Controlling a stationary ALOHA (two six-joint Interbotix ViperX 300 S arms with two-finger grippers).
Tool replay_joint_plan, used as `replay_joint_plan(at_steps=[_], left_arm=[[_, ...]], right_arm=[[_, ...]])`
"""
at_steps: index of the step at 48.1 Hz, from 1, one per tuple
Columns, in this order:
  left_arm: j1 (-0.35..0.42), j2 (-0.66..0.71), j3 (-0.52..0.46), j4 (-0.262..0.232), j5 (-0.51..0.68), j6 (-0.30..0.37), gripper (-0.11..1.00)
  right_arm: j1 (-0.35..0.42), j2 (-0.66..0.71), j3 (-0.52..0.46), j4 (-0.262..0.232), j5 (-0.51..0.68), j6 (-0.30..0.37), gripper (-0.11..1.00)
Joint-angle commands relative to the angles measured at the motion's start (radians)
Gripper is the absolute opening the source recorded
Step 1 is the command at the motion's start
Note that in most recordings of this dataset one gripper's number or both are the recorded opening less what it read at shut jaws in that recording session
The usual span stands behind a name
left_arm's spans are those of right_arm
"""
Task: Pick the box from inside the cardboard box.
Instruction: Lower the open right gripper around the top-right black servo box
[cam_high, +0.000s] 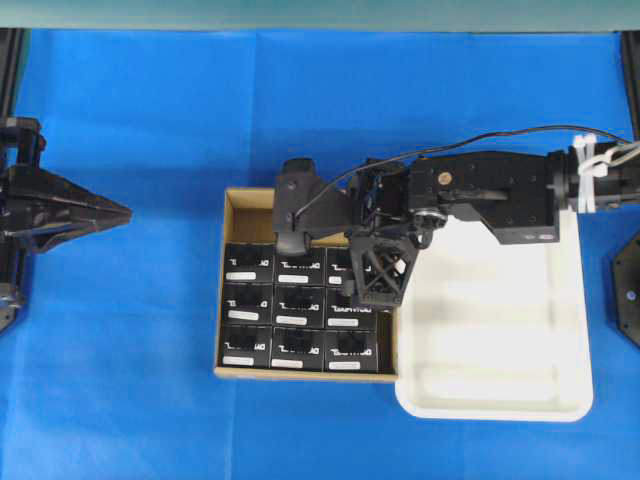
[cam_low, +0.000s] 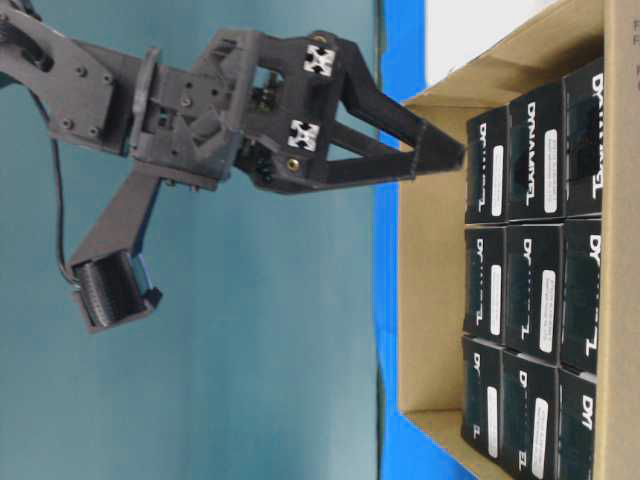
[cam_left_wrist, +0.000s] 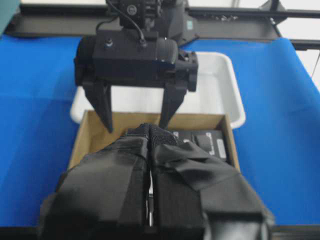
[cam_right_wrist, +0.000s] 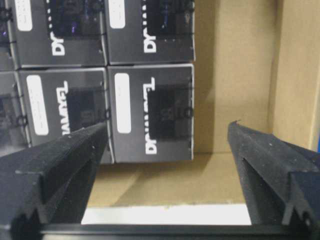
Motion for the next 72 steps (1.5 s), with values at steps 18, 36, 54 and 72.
replay_joint_plan(at_steps=[18,36,54,72], left_arm=[[0.002,0.014,-0.028,0.002,-0.005,0.000,-0.02],[-0.002,0.023,-0.026,0.002,-0.003,0.000,-0.02],[-0.002,0.026,-0.026,0.002,-0.003,0.000,-0.02],[-0.002,0.026,-0.028,0.000,-0.005,0.000,-0.02]], right_arm=[[0.002,0.063,0.000,-0.002,-0.038,-0.031,0.97],[-0.032,0.064,0.003,-0.008,-0.040,-0.034,0.96],[-0.067,0.072,0.005,-0.009,-0.032,-0.114,0.96],[-0.054,0.041,-0.026,0.069,0.017,-0.115,0.97]])
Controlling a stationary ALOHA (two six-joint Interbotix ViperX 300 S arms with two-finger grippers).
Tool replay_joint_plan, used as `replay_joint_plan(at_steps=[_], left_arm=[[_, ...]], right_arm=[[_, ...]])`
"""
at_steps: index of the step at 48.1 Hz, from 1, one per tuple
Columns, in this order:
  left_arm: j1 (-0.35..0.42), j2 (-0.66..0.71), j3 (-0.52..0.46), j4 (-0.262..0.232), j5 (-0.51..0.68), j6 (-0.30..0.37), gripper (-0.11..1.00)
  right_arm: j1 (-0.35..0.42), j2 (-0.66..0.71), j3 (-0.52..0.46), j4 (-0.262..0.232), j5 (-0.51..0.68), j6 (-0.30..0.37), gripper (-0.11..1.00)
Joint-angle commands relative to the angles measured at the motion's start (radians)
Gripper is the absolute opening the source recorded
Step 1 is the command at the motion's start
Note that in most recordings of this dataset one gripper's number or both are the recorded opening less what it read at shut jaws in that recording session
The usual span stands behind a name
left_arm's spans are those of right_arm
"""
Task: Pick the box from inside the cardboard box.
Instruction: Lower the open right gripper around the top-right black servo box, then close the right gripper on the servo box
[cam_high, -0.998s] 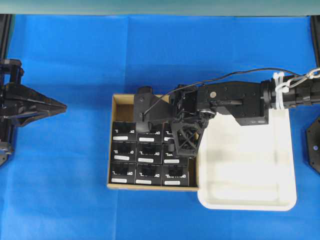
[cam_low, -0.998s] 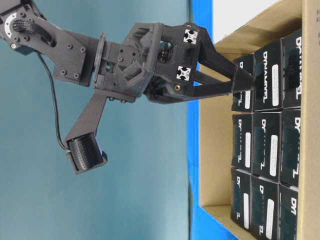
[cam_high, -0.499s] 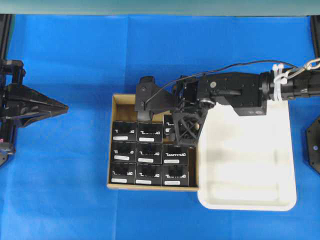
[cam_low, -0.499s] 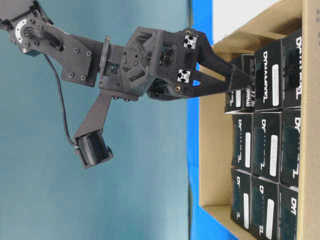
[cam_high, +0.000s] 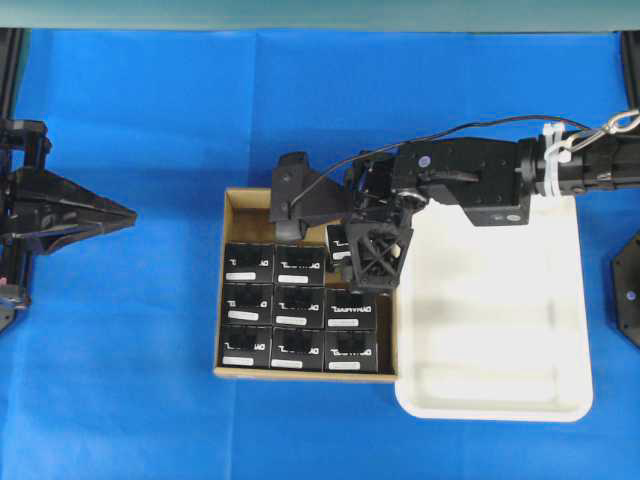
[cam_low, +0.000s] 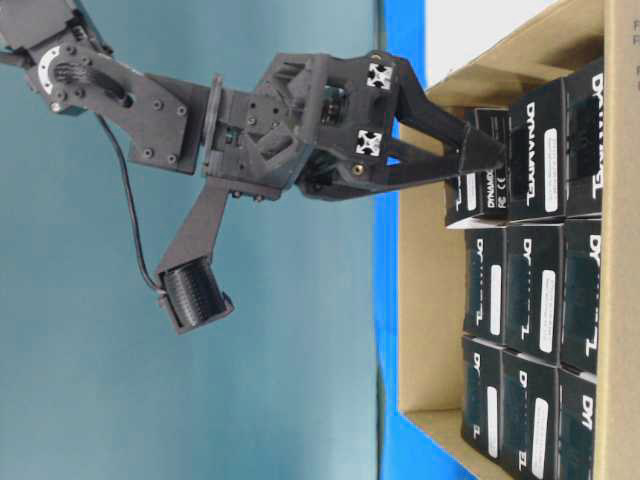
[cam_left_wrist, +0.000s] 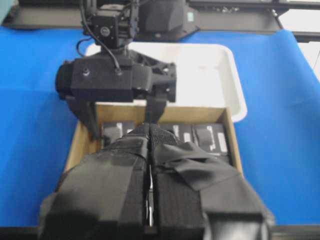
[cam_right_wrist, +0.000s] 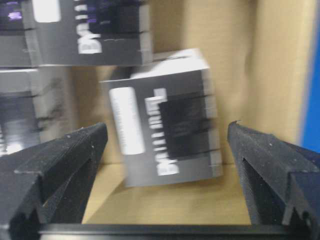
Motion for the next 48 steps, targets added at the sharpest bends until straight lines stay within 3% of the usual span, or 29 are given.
replay_joint_plan(at_steps=[1,14,27,48], left_arm=[[0.002,0.006,-0.025,0.000,-0.006,0.000,-0.02],[0.006,0.006,-0.025,0.002,-0.006,0.000,-0.02],[0.006,0.003,-0.025,0.002,-0.006,0.000,-0.02],[0.006,0.008,-0.025,0.002,-0.008,0.000,-0.02]], right_arm=[[0.014,-0.025,-0.023,0.017,0.018,0.000,0.97],[0.021,-0.040,-0.026,0.008,0.032,-0.011,0.97],[0.014,-0.029,-0.021,-0.021,0.000,-0.097,0.97],[0.015,0.021,-0.003,-0.029,-0.049,-0.149,0.98]])
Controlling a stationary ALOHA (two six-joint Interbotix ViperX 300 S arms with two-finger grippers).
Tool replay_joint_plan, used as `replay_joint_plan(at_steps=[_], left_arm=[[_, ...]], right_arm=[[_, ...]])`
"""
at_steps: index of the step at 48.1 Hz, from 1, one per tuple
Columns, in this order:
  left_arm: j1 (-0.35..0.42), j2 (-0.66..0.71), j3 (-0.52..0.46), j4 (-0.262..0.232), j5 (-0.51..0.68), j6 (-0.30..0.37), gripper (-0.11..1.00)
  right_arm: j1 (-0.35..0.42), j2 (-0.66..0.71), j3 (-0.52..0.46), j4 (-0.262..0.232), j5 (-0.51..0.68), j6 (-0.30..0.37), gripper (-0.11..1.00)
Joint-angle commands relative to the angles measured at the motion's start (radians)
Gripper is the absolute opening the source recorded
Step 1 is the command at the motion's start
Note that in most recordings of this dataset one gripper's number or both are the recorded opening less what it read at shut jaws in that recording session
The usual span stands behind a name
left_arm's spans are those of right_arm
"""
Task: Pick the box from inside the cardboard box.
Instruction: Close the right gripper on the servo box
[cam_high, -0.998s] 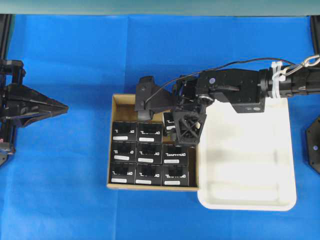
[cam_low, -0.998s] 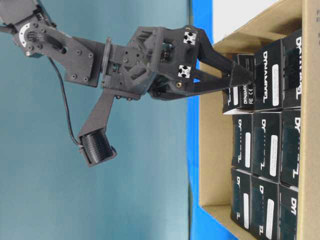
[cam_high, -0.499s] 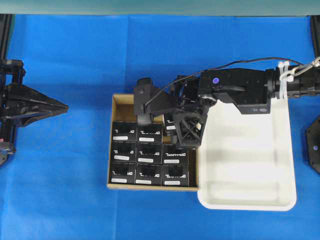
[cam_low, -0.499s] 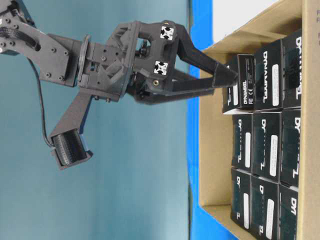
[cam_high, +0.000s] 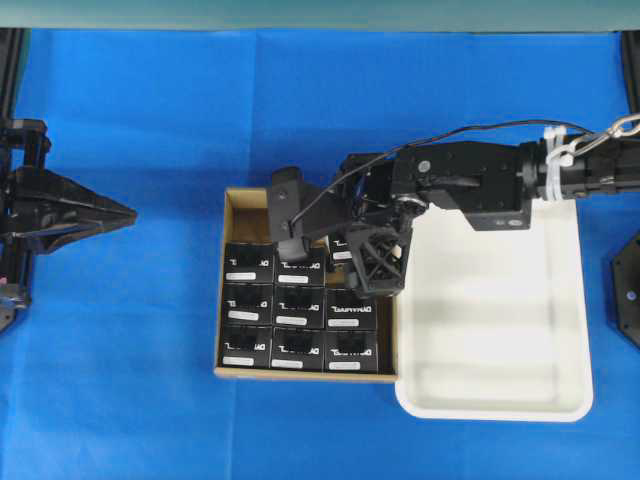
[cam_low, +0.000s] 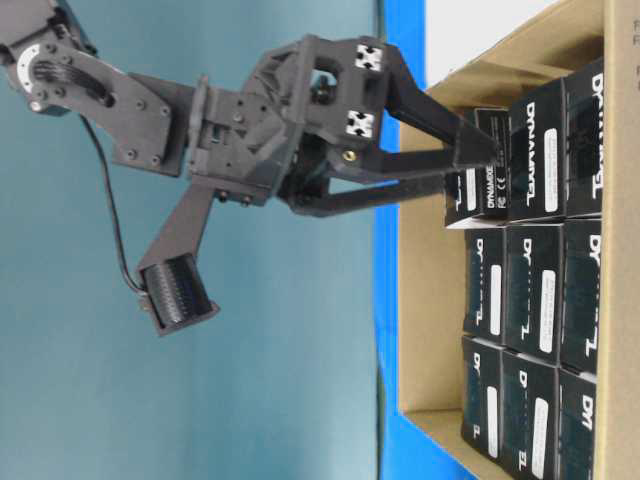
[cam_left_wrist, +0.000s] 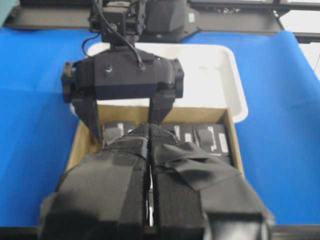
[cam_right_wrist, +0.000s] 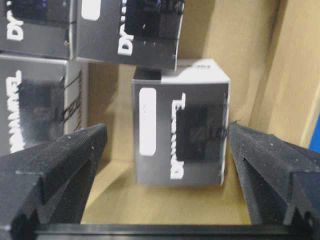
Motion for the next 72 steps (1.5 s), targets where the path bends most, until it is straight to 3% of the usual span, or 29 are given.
replay_joint_plan(at_steps=[1,11,72], left_arm=[[0.003,0.009,-0.025,0.003,-0.008,0.000,-0.02],[0.006,0.021,-0.021,0.003,-0.009,0.000,-0.02],[0.023,0.026,-0.020,0.003,-0.040,0.002,-0.02]], right_arm=[[0.003,0.020,-0.002,-0.005,-0.028,-0.017,0.98],[0.009,0.066,0.008,-0.005,-0.077,-0.040,0.98],[-0.017,0.075,0.011,0.000,-0.049,-0.008,0.95]])
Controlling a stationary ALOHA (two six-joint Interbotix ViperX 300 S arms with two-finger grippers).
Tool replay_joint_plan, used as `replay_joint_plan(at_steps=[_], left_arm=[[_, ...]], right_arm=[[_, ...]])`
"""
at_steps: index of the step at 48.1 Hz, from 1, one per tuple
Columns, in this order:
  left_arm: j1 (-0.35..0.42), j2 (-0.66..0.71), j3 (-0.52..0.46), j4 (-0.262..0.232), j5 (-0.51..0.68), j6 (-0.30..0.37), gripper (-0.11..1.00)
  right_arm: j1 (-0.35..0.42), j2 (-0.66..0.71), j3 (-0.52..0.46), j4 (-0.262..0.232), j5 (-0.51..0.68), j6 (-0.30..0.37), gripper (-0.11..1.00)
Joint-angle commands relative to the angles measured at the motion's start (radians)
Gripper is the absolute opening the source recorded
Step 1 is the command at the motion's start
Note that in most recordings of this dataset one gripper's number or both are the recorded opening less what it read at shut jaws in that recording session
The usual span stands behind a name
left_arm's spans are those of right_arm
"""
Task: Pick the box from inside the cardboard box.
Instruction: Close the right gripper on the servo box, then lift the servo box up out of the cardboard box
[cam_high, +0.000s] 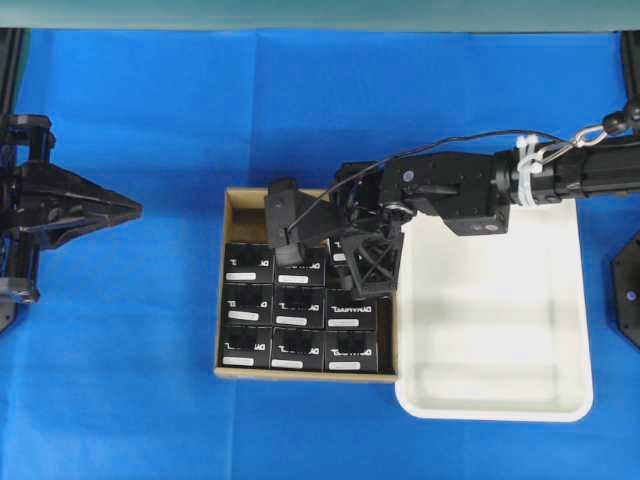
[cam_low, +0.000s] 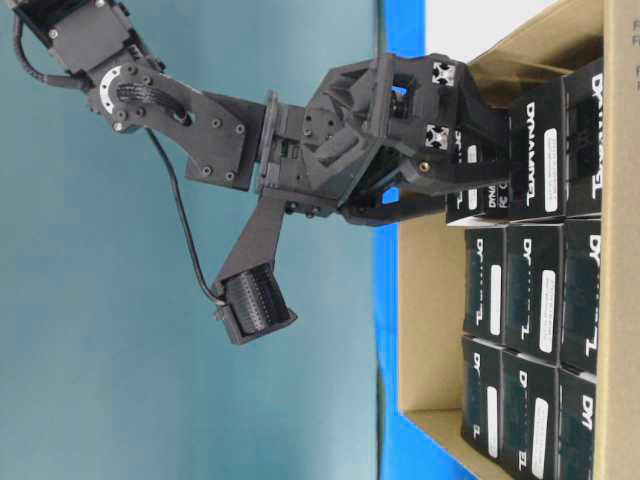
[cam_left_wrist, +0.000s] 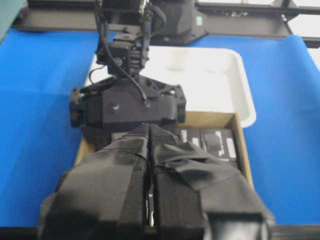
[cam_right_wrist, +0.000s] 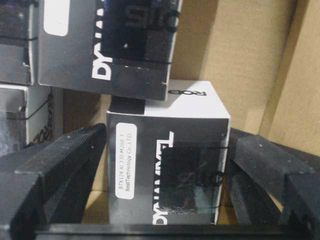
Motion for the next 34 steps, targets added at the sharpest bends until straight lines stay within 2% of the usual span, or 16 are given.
replay_joint_plan(at_steps=[1,5,12,25,34], left_arm=[[0.002,0.005,-0.021,0.003,-0.011,0.000,-0.02],[0.002,0.005,-0.021,0.002,-0.009,0.000,-0.02],[0.002,0.006,-0.021,0.003,-0.009,0.000,-0.02],[0.002,0.005,-0.021,0.003,-0.009,0.000,-0.02],[0.002,0.006,-0.023,0.003,-0.006,-0.002,-0.02]], right_arm=[[-0.003,0.005,-0.003,0.000,0.009,0.002,0.94],[-0.003,0.005,-0.003,0.000,0.012,0.002,0.86],[-0.002,0.008,-0.012,-0.002,0.006,0.009,0.62],[-0.002,0.011,-0.023,0.000,0.006,0.092,0.62],[-0.003,-0.023,-0.048,0.000,0.040,0.107,0.62]])
